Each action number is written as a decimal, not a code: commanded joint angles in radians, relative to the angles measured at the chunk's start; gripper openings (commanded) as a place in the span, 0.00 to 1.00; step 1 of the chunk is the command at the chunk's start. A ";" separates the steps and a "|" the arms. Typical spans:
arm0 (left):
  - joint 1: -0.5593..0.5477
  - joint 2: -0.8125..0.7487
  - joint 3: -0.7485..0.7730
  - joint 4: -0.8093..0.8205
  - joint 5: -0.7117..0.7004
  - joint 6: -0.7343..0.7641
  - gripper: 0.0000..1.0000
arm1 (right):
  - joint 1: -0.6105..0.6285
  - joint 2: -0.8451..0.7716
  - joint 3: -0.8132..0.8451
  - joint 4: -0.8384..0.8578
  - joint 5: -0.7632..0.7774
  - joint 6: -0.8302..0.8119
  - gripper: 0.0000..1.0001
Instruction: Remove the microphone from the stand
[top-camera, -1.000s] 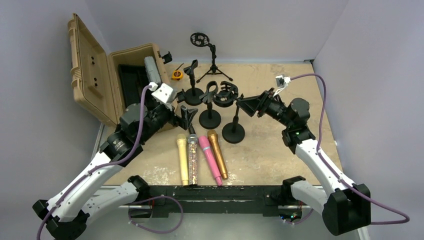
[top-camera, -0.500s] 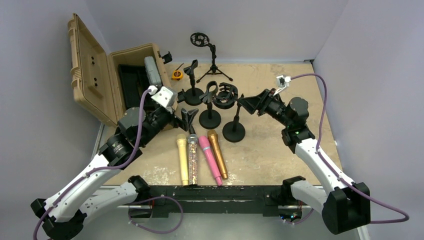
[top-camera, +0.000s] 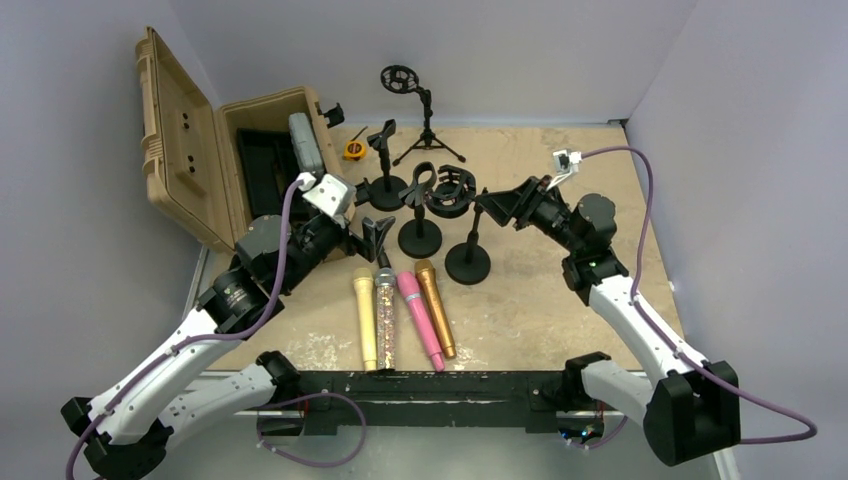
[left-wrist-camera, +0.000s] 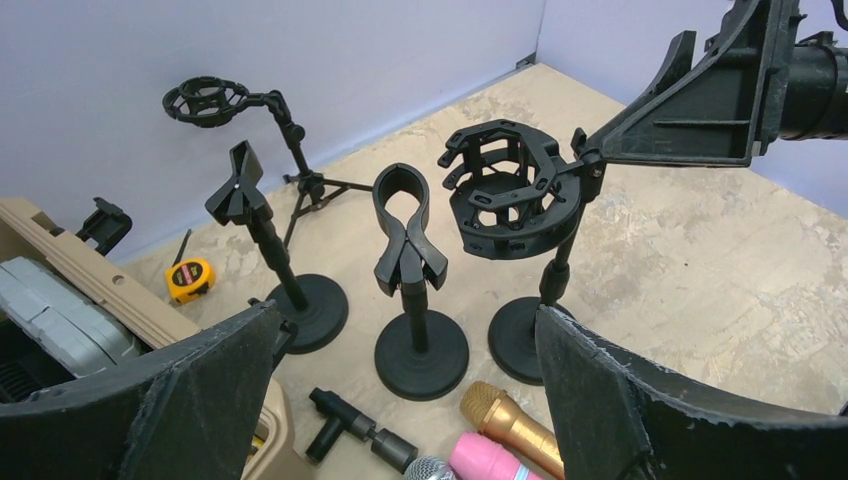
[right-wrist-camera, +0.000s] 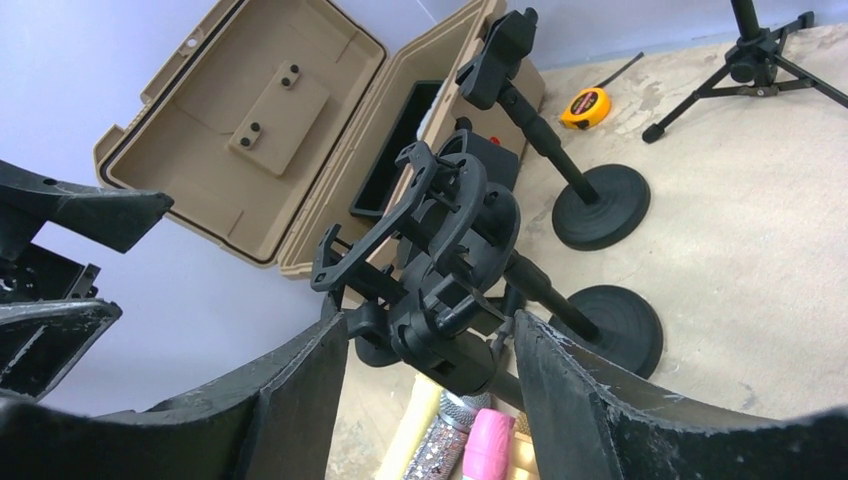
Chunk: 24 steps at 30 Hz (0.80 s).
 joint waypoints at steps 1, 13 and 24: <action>-0.010 -0.007 -0.009 0.051 -0.014 0.028 0.96 | 0.001 0.017 0.014 0.071 -0.004 0.005 0.60; -0.016 -0.008 -0.012 0.053 -0.020 0.034 0.96 | 0.002 0.047 -0.047 0.083 -0.017 -0.003 0.55; -0.028 -0.018 -0.016 0.055 -0.022 0.036 0.96 | 0.002 0.056 -0.110 0.030 0.012 -0.041 0.44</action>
